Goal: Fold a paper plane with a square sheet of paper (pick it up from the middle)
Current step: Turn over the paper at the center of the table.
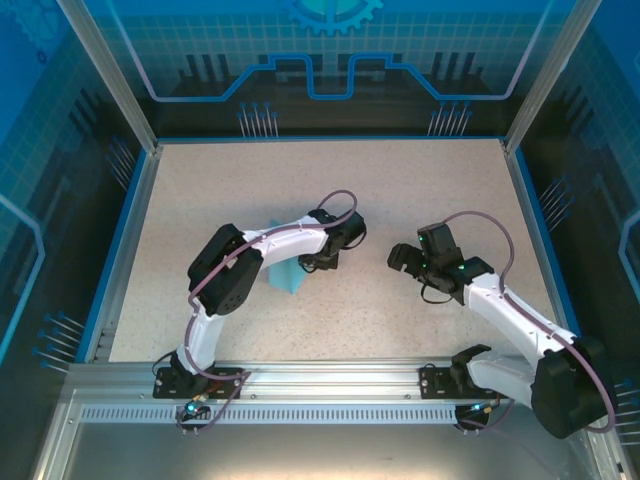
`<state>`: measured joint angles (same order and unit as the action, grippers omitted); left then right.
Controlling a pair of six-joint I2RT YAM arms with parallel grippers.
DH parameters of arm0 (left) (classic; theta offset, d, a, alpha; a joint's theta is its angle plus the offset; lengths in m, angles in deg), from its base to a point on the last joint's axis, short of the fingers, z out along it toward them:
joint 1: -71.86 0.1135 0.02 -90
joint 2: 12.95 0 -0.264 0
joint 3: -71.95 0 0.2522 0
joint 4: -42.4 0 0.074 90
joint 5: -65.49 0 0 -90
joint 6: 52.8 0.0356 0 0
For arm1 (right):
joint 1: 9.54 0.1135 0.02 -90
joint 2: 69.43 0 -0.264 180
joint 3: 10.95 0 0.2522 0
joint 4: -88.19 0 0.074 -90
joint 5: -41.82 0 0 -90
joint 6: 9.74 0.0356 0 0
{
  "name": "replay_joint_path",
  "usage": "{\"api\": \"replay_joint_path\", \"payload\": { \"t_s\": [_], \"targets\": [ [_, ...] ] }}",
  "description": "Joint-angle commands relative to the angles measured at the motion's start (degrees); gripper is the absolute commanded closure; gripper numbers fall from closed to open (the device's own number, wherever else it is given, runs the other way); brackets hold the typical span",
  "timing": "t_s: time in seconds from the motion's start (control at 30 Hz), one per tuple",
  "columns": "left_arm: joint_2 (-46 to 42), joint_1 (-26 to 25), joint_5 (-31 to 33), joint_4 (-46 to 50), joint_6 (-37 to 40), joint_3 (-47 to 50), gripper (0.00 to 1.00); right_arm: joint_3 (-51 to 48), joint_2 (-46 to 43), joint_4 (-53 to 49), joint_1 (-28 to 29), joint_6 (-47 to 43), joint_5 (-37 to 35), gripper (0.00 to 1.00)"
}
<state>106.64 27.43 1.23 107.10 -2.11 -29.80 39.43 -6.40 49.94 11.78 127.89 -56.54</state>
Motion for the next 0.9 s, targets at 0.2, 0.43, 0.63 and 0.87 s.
{"api": "replay_joint_path", "payload": {
  "t_s": [0.2, 0.43, 0.63, 0.87],
  "targets": [
    [-8.5, -0.1, -8.6, -1.8, 2.3, -0.5, 0.45, 0.7, 1.8, 2.0, -1.1, -3.9, 6.2, 0.06],
    [-17.3, 2.4, -15.3, -6.2, 4.9, 4.9, 0.37, 2.5, 5.9, 8.3, 2.5, -7.1, 13.1, 0.07],
    [-20.9, 6.8, -16.1, -8.0, 5.4, 10.0, 0.36, 6.5, 15.4, 16.8, 11.0, -7.2, 18.6, 0.07],
    [-23.3, 11.4, -18.6, -11.3, 5.6, 16.4, 0.36, 12.8, 28.9, 23.9, 16.7, -2.5, 22.9, 0.11]
  ]
}}
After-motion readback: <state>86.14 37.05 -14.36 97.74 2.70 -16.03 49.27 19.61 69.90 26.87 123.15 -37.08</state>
